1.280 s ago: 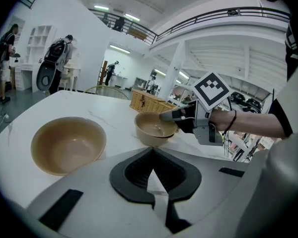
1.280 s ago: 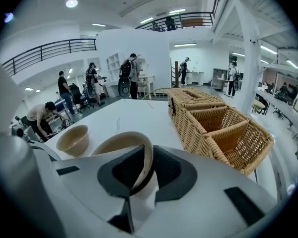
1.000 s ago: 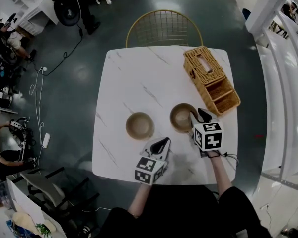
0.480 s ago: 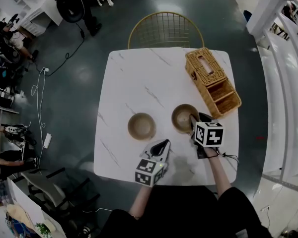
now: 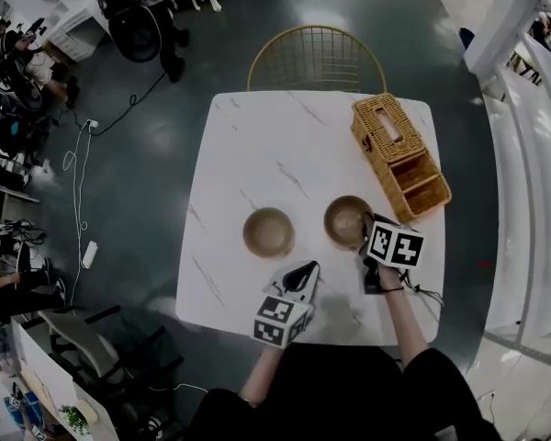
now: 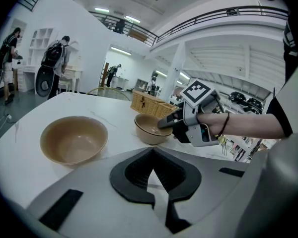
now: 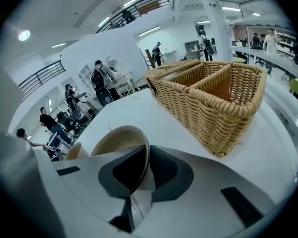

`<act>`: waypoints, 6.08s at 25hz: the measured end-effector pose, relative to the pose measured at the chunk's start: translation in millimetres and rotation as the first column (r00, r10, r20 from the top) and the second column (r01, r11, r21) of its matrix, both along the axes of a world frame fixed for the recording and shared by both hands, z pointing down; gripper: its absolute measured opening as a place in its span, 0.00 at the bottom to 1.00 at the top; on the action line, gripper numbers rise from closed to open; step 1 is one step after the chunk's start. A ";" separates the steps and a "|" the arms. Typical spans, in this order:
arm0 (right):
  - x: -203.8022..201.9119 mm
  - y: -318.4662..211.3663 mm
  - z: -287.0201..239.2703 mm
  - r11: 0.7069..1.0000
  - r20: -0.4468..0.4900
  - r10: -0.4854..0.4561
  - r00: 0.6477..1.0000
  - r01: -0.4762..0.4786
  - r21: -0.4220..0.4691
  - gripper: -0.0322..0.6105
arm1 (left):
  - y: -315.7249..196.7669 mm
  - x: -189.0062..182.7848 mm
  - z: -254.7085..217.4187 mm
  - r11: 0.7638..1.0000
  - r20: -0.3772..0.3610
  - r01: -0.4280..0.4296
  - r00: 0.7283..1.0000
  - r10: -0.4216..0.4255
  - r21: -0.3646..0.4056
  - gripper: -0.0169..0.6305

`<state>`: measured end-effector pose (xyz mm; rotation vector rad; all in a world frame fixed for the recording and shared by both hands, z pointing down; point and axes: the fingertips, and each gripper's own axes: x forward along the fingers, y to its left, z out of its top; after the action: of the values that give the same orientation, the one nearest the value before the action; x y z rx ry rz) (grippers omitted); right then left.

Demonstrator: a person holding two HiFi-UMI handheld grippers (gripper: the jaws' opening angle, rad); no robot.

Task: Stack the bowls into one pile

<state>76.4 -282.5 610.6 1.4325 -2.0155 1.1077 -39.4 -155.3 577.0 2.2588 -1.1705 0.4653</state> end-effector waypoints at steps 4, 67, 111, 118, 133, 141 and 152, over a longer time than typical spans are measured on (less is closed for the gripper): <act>-0.1 2.4 -1.2 1.000 0.030 0.012 0.999 -0.012 -0.015 0.11 | 1.2 -5.5 -1.3 1.000 0.004 0.020 1.000 -0.020 0.011 0.05; -179.9 28.4 -44.4 0.955 0.257 -0.295 0.920 0.289 0.060 0.11 | 48.2 -107.4 -14.5 0.947 0.023 0.319 0.947 -0.320 0.035 0.05; -178.8 28.8 -59.5 0.878 0.086 -0.442 0.893 0.411 0.245 0.10 | 43.4 -126.1 -33.6 0.924 0.014 0.366 0.929 -0.369 0.108 0.05; -156.0 34.1 -107.4 0.810 0.082 -0.492 0.867 0.421 0.408 0.08 | 29.3 -126.6 -70.7 0.911 -0.005 0.356 0.932 -0.363 0.208 0.05; -66.1 64.0 -210.5 0.689 0.125 -0.450 0.884 0.255 0.678 0.07 | 16.7 -97.7 -153.9 0.866 -0.049 0.283 0.956 -0.289 0.412 0.05; -8.9 78.3 -247.6 0.635 0.122 -0.357 0.926 0.145 0.759 0.07 | 15.9 -84.6 -188.4 0.831 -0.064 0.248 0.966 -0.250 0.498 0.05; 42.3 94.5 -278.9 0.574 0.123 -0.263 0.957 0.053 0.817 0.07 | 21.7 -85.3 -214.6 0.783 -0.079 0.274 0.957 -0.279 0.559 0.05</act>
<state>118.6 -188.0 331.7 1.4709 -2.9796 0.2102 -124.6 -133.6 362.4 2.4889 -1.8016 -0.0066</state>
